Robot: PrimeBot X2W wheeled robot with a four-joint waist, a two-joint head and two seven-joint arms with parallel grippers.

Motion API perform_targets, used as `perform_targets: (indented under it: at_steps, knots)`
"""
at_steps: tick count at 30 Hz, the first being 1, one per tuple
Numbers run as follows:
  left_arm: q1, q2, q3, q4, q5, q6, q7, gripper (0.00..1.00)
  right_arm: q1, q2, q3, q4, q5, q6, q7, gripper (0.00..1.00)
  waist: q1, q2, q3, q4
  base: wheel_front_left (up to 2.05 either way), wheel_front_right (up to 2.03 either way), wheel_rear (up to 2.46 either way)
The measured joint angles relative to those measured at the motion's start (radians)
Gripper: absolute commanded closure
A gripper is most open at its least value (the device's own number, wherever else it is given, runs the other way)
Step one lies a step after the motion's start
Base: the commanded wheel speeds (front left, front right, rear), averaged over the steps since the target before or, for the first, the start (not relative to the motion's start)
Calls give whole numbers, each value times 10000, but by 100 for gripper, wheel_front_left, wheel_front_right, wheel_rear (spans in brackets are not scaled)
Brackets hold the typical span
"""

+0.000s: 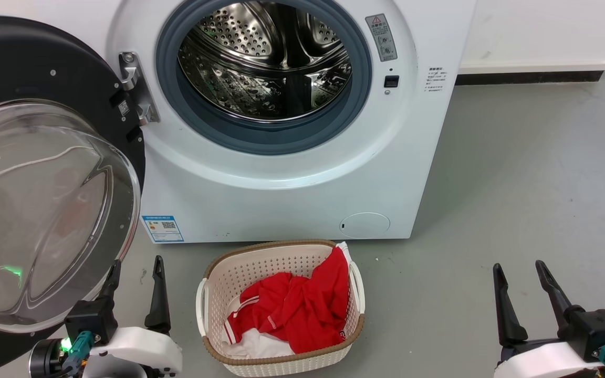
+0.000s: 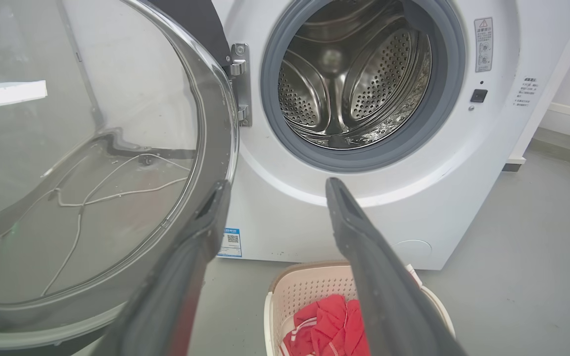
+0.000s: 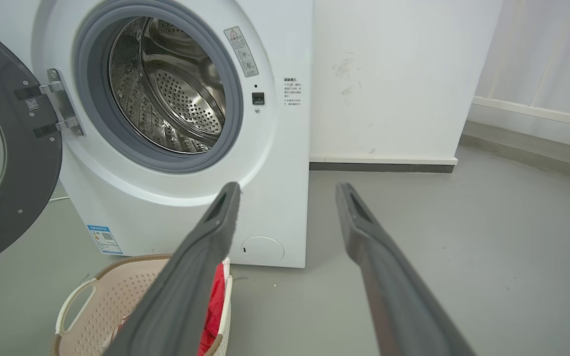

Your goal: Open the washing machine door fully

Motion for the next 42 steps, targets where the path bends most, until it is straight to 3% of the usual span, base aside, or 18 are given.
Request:
perform_targets:
  at_steps: [6,7,11,42]
  knots:
    - [2,-29,31,-27,46,-71,0,0,1,0,-12,15,15,0,-2,0,0,0,7,-1,0,0,0]
    - [10,-48,23,15,40,-71,15,100,12,0,-8,65,15,0,0,100,0,0,8,0,0,0,0]
    - [259,-230,-25,349,-73,-77,115,100,184,4,10,391,144,0,38,100,0,0,10,-1,0,0,0]
    - [102,-792,855,280,-4874,-907,1446,100,-366,-4,-190,803,5921,-2,1252,100,1,0,60,-5,0,0,0]
